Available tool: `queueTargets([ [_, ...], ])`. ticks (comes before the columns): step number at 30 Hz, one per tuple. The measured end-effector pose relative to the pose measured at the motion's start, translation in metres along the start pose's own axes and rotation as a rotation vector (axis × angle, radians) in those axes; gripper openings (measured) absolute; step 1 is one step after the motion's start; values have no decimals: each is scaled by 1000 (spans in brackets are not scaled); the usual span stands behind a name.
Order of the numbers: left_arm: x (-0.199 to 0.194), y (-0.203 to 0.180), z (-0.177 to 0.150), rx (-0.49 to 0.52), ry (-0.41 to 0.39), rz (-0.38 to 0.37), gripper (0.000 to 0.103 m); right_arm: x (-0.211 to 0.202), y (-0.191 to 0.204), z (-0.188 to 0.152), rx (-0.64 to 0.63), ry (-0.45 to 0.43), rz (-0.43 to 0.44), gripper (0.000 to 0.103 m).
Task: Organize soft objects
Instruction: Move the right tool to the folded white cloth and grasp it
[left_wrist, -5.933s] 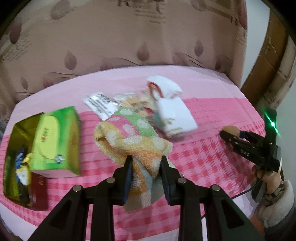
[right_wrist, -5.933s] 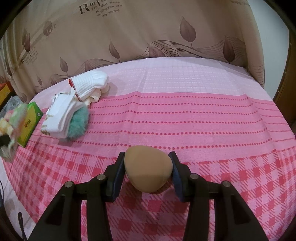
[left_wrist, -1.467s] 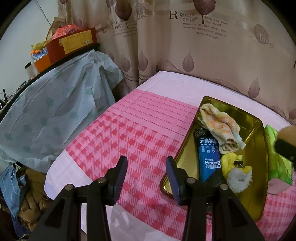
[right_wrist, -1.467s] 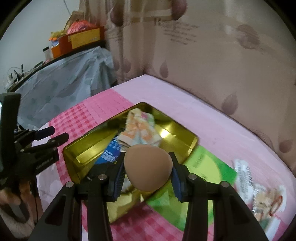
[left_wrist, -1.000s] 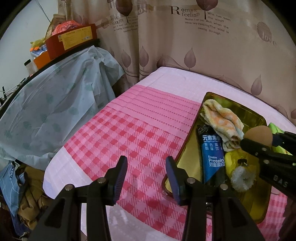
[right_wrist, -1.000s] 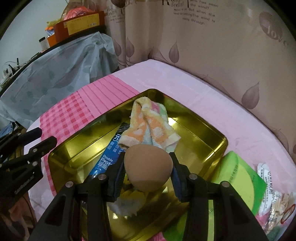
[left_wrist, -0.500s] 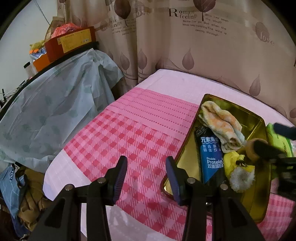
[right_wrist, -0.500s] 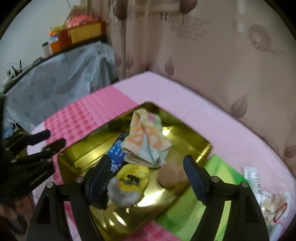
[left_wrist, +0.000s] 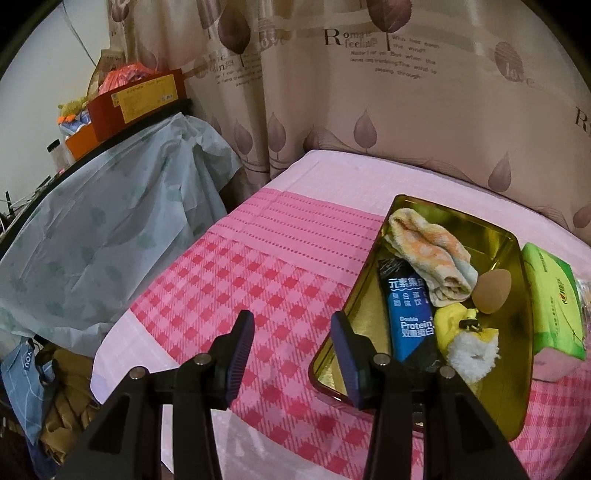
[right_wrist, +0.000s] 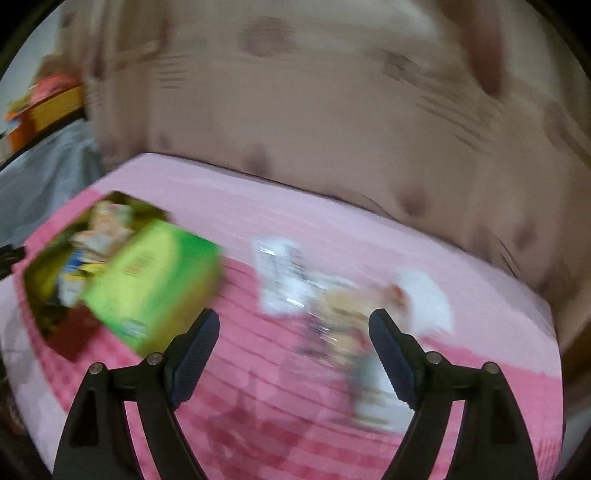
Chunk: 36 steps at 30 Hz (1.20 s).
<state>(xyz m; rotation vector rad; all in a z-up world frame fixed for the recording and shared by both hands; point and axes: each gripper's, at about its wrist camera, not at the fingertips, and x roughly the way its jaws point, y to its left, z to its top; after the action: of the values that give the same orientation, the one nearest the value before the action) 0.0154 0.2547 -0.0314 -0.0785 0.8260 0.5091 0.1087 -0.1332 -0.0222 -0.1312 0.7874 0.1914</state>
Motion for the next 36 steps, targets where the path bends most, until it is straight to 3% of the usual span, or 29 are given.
queueTargets([
  [2,-3,-3,0,12,-11,-5,44,5,-26,-11,40,21,-44,80],
  [7,-9,-15,-1,46,-22,-28,44,19,-68,-33,118,77,-61,75],
  [15,-23,-44,-5,101,-13,-86,44,47,-84,-44,157,112,-24,74],
  [17,-26,-55,-6,115,-10,-102,44,53,-83,-46,155,115,-14,70],
  [19,-31,-66,-5,135,-14,-115,44,56,-84,-48,165,121,8,60],
  [25,-49,-100,-3,196,-41,-170,44,47,-87,-58,178,81,37,49],
  [31,-63,-133,-4,249,-54,-222,44,25,-98,-62,218,32,60,49],
  [36,-74,-161,-4,296,-59,-270,44,7,-117,-64,218,2,4,49],
])
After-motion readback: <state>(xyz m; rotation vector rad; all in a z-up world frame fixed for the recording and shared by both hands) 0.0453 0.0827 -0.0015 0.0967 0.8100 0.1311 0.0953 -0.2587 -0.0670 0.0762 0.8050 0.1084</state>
